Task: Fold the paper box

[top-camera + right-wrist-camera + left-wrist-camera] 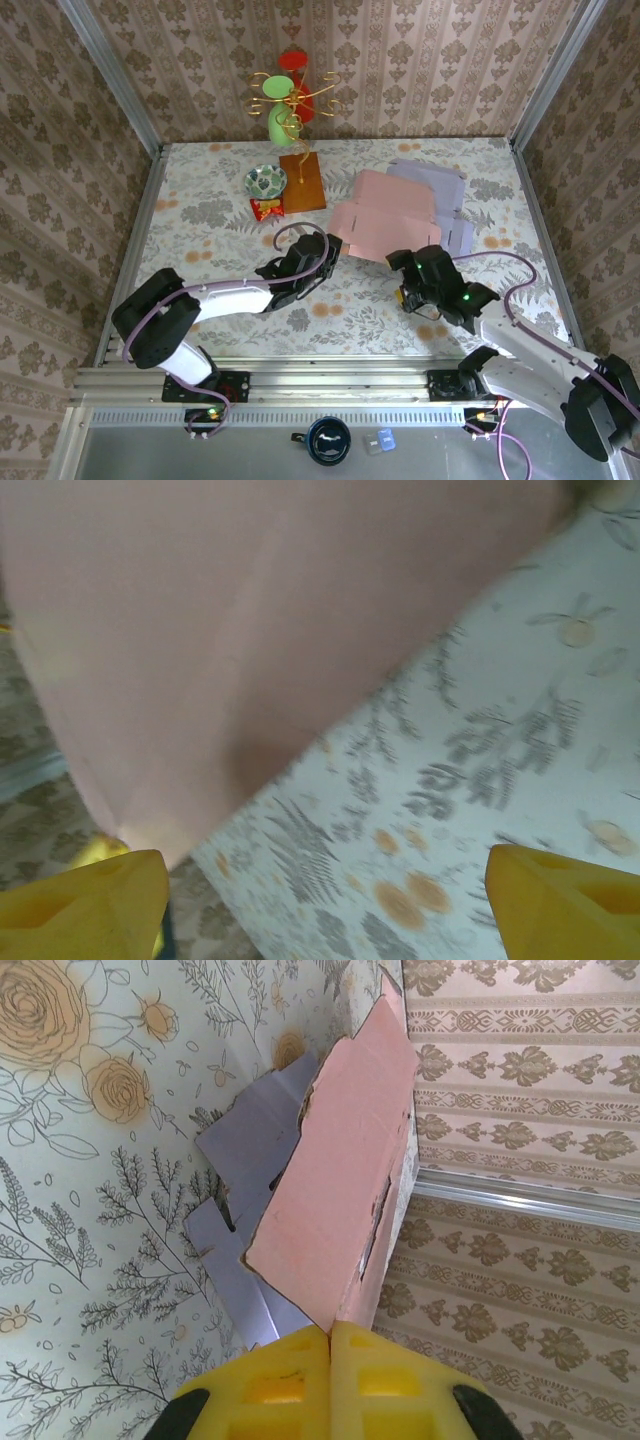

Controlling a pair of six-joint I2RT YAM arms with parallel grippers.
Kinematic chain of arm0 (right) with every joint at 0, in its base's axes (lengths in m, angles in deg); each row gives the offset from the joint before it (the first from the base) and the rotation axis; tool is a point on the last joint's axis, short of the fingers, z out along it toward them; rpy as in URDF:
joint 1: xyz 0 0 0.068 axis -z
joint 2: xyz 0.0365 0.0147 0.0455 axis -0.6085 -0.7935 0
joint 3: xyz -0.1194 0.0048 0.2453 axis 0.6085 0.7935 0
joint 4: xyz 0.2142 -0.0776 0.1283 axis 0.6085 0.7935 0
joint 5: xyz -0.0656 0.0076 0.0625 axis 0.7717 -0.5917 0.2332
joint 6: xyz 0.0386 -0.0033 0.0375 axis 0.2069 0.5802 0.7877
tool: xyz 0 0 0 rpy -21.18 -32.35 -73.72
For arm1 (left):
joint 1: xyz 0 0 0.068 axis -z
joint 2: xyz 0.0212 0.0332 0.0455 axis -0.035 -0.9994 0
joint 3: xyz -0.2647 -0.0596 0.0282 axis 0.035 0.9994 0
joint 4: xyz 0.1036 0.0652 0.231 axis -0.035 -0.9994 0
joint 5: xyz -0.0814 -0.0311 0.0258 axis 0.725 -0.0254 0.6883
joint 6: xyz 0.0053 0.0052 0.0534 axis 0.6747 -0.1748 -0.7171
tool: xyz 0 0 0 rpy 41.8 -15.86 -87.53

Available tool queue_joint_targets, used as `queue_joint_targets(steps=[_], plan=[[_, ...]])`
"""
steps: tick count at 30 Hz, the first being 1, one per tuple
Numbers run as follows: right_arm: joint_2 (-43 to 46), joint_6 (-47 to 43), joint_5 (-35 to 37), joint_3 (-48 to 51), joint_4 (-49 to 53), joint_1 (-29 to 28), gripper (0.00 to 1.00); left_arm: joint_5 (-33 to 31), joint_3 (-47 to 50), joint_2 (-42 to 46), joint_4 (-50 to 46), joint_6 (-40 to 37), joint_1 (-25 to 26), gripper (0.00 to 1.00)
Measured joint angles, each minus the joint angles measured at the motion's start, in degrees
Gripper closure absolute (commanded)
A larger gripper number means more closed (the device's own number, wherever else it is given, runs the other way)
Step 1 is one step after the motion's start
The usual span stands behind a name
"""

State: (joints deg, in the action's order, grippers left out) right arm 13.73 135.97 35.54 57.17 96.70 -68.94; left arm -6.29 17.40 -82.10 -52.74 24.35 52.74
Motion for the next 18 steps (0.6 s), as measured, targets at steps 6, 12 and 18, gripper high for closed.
queue_joint_targets(steps=[6,12,18], plan=[[-3.4,3.0,3.5,-0.4,-5.7,-0.3,0.42,1.4,0.0,0.0,-0.6,0.4,-0.4,1.00],[-4.0,4.2,5.6,-2.2,-7.7,-0.4,0.55,1.9,0.0,0.0,-0.6,0.7,-0.8,1.00],[-4.1,4.3,6.4,-3.5,-7.8,-0.4,0.64,2.3,0.0,0.6,-0.6,1.3,-1.3,1.00]])
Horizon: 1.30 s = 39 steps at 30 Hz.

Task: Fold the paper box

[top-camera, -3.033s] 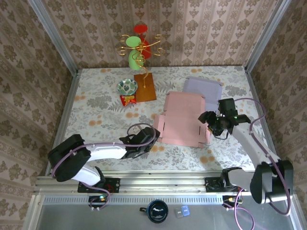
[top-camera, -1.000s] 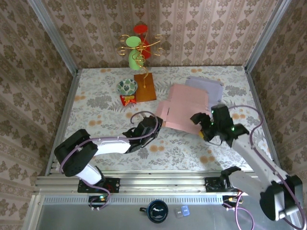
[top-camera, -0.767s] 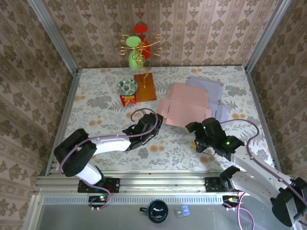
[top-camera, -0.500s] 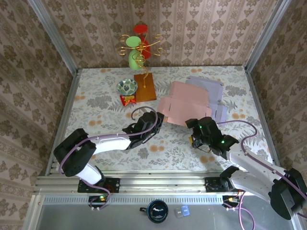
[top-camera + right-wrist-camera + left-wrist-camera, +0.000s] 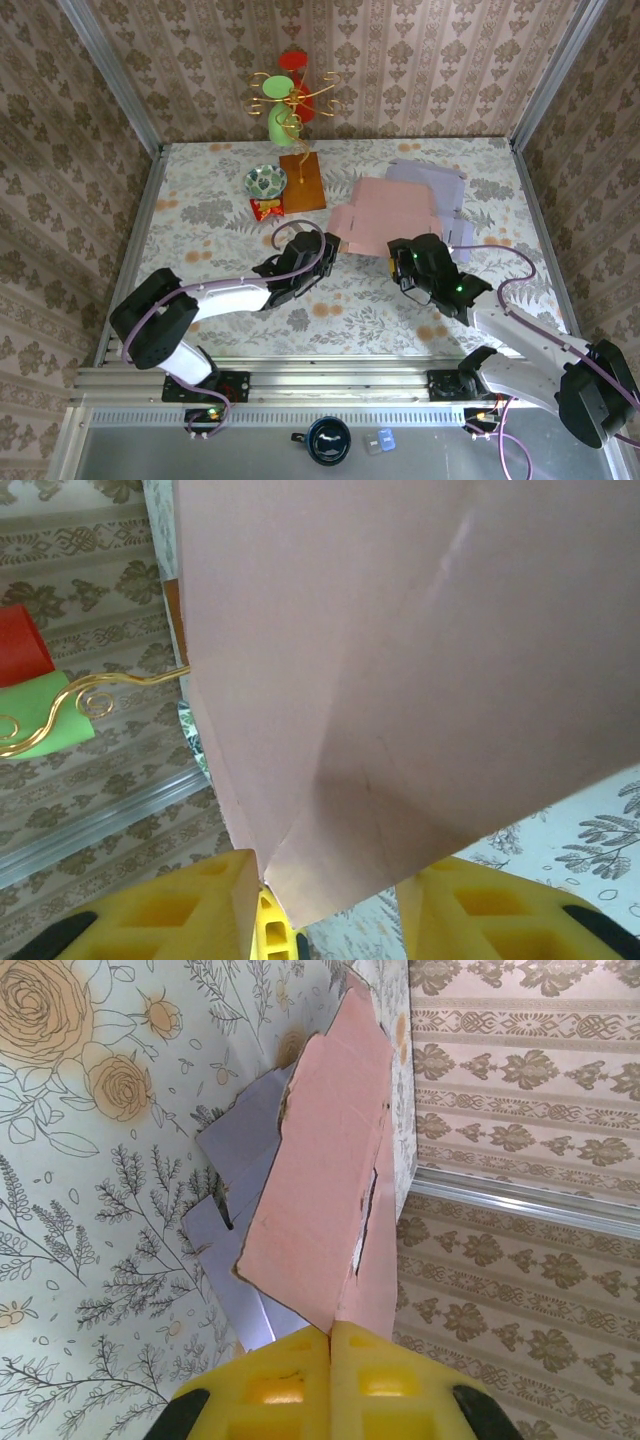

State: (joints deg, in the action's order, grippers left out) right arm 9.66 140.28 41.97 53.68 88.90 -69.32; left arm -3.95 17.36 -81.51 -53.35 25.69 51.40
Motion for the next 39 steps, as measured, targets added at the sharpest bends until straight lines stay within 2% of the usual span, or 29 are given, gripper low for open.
queue_joint_targets(steps=[11,19,22,23,26,29,32,34,36,39], plan=[[-2.0,0.0,1.1,-2.7,-0.3,0.0,0.80,0.2,0.0,0.1,0.0,0.4,-0.2,1.00],[-2.3,0.4,1.4,-4.9,0.0,0.0,1.00,0.3,0.0,0.1,0.1,0.4,-0.3,1.00],[-2.3,0.3,1.6,-5.1,1.0,0.0,1.00,0.4,-0.1,0.1,0.2,0.4,-0.3,1.00],[-2.3,0.2,1.6,-5.4,1.8,0.1,1.00,0.5,-0.1,0.1,0.2,0.4,-0.3,0.92],[-2.8,-0.3,1.4,-7.8,4.4,0.9,1.00,1.4,-0.2,0.4,-0.2,0.2,-0.5,0.57],[-3.5,-2.0,1.0,-12.1,6.7,2.6,1.00,2.6,-0.3,3.1,-3.5,-1.0,-1.2,0.41],[-4.5,-4.5,0.4,-18.1,9.0,4.3,1.00,3.7,-1.1,8.7,-9.7,-4.8,-3.1,0.31],[-5.3,-6.0,-0.2,-22.2,10.5,5.0,1.00,3.9,-2.2,13.1,-14.3,-8.2,-4.7,0.29],[-6.3,-7.2,-0.7,-26.2,12.4,5.3,1.00,3.9,-3.2,17.4,-18.3,-12.0,-6.4,0.29],[-7.8,-8.1,-1.6,-32.1,15.5,5.4,1.00,4.0,-4.5,23.1,-23.6,-19.7,-9.1,0.35]])
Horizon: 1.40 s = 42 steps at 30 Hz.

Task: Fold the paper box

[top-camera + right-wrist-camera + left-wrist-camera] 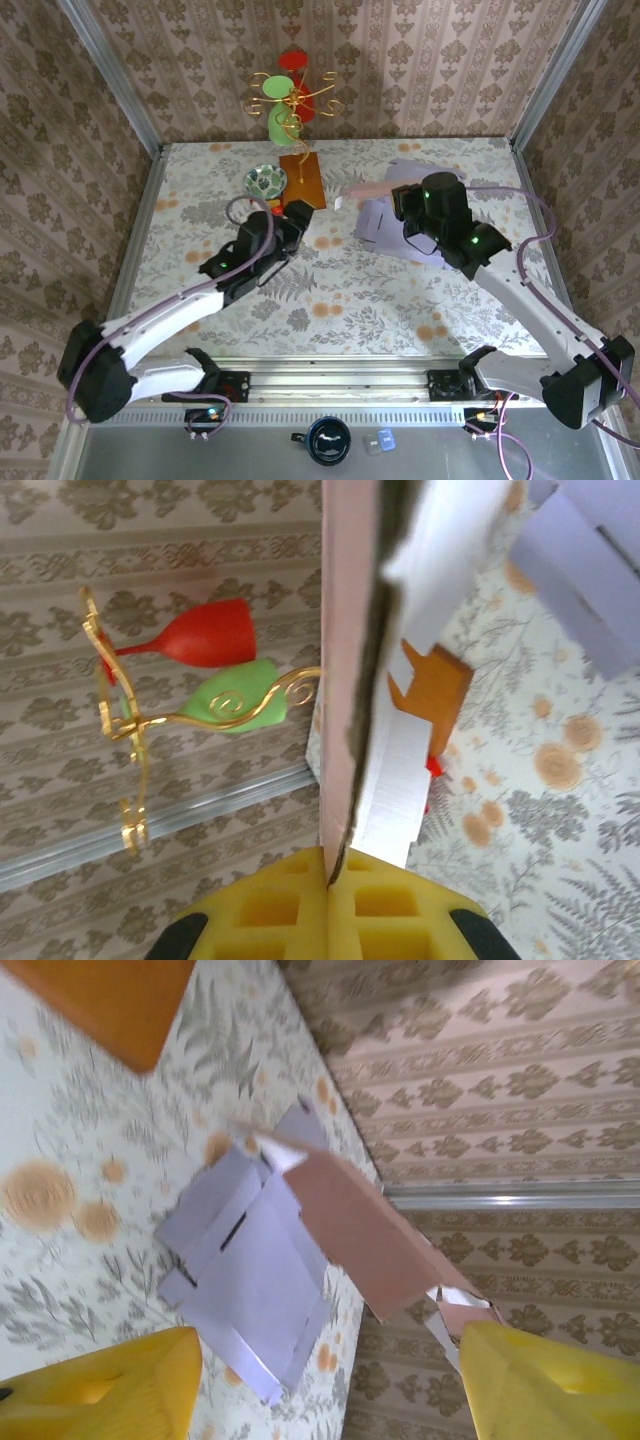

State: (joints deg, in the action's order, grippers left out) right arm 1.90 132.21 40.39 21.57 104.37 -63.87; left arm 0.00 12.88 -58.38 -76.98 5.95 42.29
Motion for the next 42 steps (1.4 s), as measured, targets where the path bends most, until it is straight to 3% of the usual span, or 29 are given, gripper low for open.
queue_joint_targets(steps=[3,7,12,15,21,29,33,37,40,42], plan=[[-1.3,0.3,-1.1,-5.3,4.2,0.0,1.00,1.5,-1.1,3.6,-4.5,-10.8,-2.9,0.40],[-2.4,1.0,-2.5,-10.5,10.7,0.0,1.00,6.1,-1.1,6.5,-6.7,-30.4,-5.1,0.37],[-2.8,2.2,-3.9,-15.8,17.6,0.0,1.00,10.6,-0.2,8.1,-7.0,-52.3,-3.6,0.27],[-2.8,2.4,-4.6,-18.2,20.2,0.0,1.00,10.6,0.2,7.8,-6.4,-62.8,0.0,0.23],[-2.9,2.9,-5.6,-19.4,22.0,0.0,1.00,10.0,0.0,2.2,-1.5,-73.0,2.6,0.14],[-3.2,3.0,-7.9,-19.2,21.7,0.0,1.00,8.5,-4.4,-6.9,3.3,-77.1,2.6,0.17],[-3.3,3.0,-9.0,-18.8,21.1,0.0,1.00,7.6,-6.7,-10.0,5.9,-77.6,2.5,0.29],[-3.6,3.1,-9.7,-18.8,20.2,0.2,1.00,6.9,-8.7,-12.7,6.9,-78.1,2.4,0.59],[-4.4,3.1,-10.6,-18.8,18.6,0.4,1.00,6.4,-8.9,-12.9,7.1,-79.1,2.2,0.95],[-5.5,3.1,-11.5,-18.8,17.1,0.5,1.00,5.7,-8.9,-12.7,6.9,-80.3,2.2,1.00]])
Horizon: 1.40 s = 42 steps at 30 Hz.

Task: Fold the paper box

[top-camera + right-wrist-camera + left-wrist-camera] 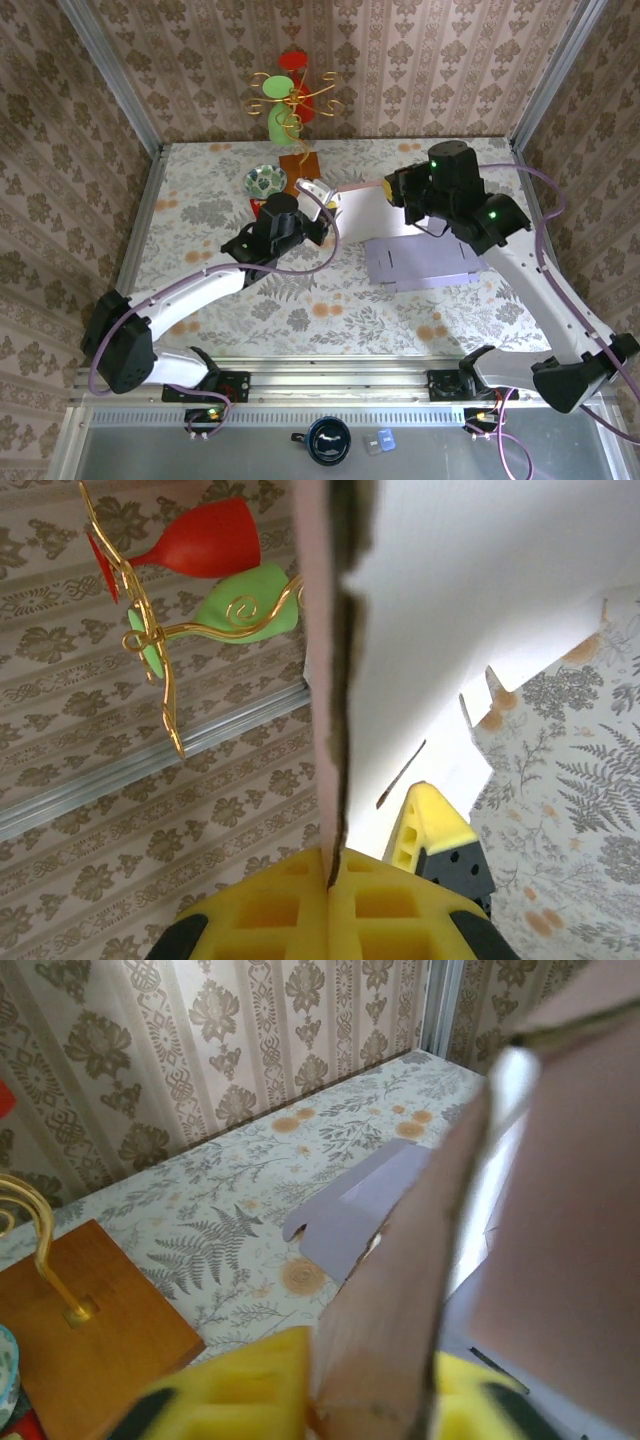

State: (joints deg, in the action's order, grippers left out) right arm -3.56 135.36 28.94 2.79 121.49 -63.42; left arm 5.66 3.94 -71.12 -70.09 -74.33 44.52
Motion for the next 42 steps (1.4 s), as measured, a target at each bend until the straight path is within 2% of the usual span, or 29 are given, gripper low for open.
queue_joint_targets(steps=[1,4,6,11,14,19,25,32,42], plan=[[-0.9,0.0,-0.5,-0.2,-0.8,0.1,0.95,-1.0,0.0,0.3,-0.4,-0.2,0.0,1.00],[-4.2,-0.4,-2.8,-1.9,-3.4,0.2,0.64,-4.8,0.0,2.4,-3.8,-1.0,0.0,1.00],[-6.2,-1.5,-3.5,-3.2,-5.0,0.0,0.48,-7.6,0.0,5.3,-7.0,-1.7,-0.1,1.00],[-10.2,-4.2,-3.8,-8.5,-6.4,-2.0,0.28,-14.2,-1.5,13.6,-17.8,-2.4,-0.5,1.00],[-10.3,-4.6,-2.5,-9.3,-7.7,-4.9,0.24,-17.9,-3.0,18.5,-26.2,-1.4,-1.8,1.00],[-10.3,-3.4,0.3,-7.5,-11.1,-10.8,0.25,-22.0,-3.7,25.0,-39.7,2.3,-3.0,1.00],[-13.8,-1.3,3.2,-7.1,-14.1,-17.6,0.31,-24.1,-3.7,28.7,-49.2,7.5,-2.9,1.00],[-18.3,1.6,4.0,-7.3,-14.5,-20.0,0.51,-25.4,-3.3,27.6,-51.9,11.2,-0.2,1.00],[-20.5,1.9,4.3,-10.6,-14.6,-19.8,0.70,-25.6,-3.0,26.9,-51.6,11.7,0.3,1.00]])
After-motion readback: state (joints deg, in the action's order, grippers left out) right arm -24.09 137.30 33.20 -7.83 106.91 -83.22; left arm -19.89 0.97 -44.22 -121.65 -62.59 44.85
